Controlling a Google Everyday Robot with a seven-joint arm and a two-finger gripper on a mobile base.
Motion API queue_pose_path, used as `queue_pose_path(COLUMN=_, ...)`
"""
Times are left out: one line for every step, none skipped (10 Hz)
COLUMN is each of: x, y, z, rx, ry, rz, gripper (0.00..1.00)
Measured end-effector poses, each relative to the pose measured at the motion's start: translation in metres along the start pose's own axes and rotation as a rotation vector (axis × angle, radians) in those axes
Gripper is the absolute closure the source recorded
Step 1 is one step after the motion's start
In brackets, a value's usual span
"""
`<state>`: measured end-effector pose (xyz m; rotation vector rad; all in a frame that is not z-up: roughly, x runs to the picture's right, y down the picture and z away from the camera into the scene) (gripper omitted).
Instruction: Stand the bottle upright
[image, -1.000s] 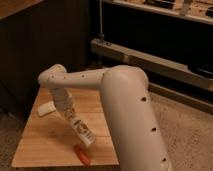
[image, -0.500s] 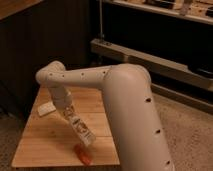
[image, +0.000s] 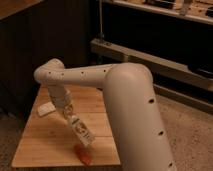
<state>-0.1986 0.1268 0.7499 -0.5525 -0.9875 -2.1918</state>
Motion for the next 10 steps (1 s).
queue_pose_path(x=0.001, y=0.000, z=0.002, rx=-0.006, ry=0.013, rz=0.014, gripper=0.98)
queue_pose_path(x=0.001, y=0.000, z=0.001, rx=-0.012, ry=0.027, rz=0.021, gripper=1.00)
queue_pose_path(x=0.001, y=0.000, z=0.000, rx=-0.018, ry=0.042, rz=0.023, gripper=1.00)
queue_pose_path(x=0.001, y=-0.001, z=-0.003, rx=-0.030, ry=0.073, rz=0.022, gripper=1.00)
queue_pose_path(x=0.001, y=-0.002, z=-0.007, rx=-0.044, ry=0.103, rz=0.018, gripper=1.00)
queue_pose_path(x=0.001, y=-0.003, z=-0.011, rx=-0.048, ry=0.130, rz=0.011, gripper=1.00)
queue_pose_path(x=0.000, y=-0.002, z=-0.013, rx=-0.045, ry=0.163, rz=0.008, gripper=1.00)
queue_pose_path(x=0.000, y=-0.002, z=-0.015, rx=-0.029, ry=0.194, rz=-0.007, gripper=1.00)
queue_pose_path(x=0.000, y=-0.001, z=-0.017, rx=0.000, ry=0.229, rz=-0.023, gripper=1.00)
queue_pose_path(x=-0.001, y=0.000, z=-0.018, rx=0.018, ry=0.253, rz=-0.033, gripper=1.00)
